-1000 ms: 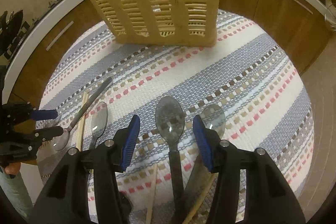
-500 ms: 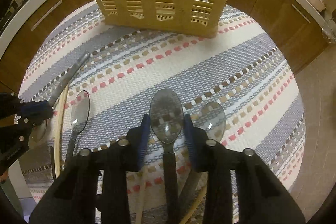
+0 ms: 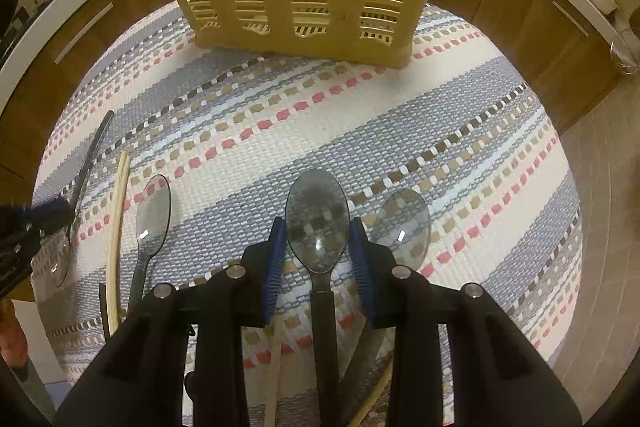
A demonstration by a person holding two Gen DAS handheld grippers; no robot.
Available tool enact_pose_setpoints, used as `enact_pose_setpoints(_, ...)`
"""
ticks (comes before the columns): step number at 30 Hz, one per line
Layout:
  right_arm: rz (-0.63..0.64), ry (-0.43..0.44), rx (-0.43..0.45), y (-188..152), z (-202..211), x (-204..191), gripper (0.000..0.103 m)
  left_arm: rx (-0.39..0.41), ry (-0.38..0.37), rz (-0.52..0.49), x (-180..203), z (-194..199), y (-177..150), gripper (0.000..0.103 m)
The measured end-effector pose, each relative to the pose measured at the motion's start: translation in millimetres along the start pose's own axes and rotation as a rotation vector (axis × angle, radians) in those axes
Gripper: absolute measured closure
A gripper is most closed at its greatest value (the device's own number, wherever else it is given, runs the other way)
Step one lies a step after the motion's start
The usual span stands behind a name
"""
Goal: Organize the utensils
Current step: 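Grasp a spoon handle with the left gripper while the right gripper grasps a dark spoon, then lift both spoons over the yellow holder and open both grippers to drop them in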
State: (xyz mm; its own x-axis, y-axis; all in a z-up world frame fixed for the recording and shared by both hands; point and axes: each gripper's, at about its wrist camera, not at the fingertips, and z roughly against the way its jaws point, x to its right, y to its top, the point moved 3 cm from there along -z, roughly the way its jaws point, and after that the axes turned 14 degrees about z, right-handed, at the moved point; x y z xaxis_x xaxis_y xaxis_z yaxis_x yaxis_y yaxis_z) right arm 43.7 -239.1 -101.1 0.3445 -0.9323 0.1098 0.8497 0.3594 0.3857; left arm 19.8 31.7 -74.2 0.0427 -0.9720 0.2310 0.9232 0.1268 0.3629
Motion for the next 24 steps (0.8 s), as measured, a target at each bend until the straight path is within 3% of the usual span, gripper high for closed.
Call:
enact_pose_setpoints(5, 0.014, 0.022, -0.032, 8.0, -5.0, -3.4, 0.073, -0.067, 0.018, -0.084, 10.4, -15.8, 25.6, 0.071)
enact_pose_setpoints(8, 0.045, 0.0, -0.047, 12.4, -6.4, -7.7, 0.074, -0.073, 0.105, -0.134, 17.4, -20.2, 30.8, 0.09)
enact_pose_setpoints(11, 0.066, -0.01, -0.037, 15.7, -5.9, -12.9, 0.074, -0.058, 0.119, -0.156, 22.4, -21.1, 31.3, 0.093)
enact_pose_setpoints(13, 0.057, 0.004, -0.008, 15.0, -2.3, -14.9, 0.074, -0.027, 0.047, -0.119, 22.8, -16.8, 32.7, 0.093)
enact_pose_setpoints(16, 0.047, 0.052, 0.105, 10.5, 18.3, -16.8, 0.074, 0.057, -0.047, -0.06, 21.5, -0.3, 34.3, 0.093)
enact_pose_setpoints(24, 0.051, 0.159, 0.523, 6.5, 106.6, -19.2, 0.074, 0.392, -0.305, -0.037, 53.5, 78.2, 44.0, 0.093)
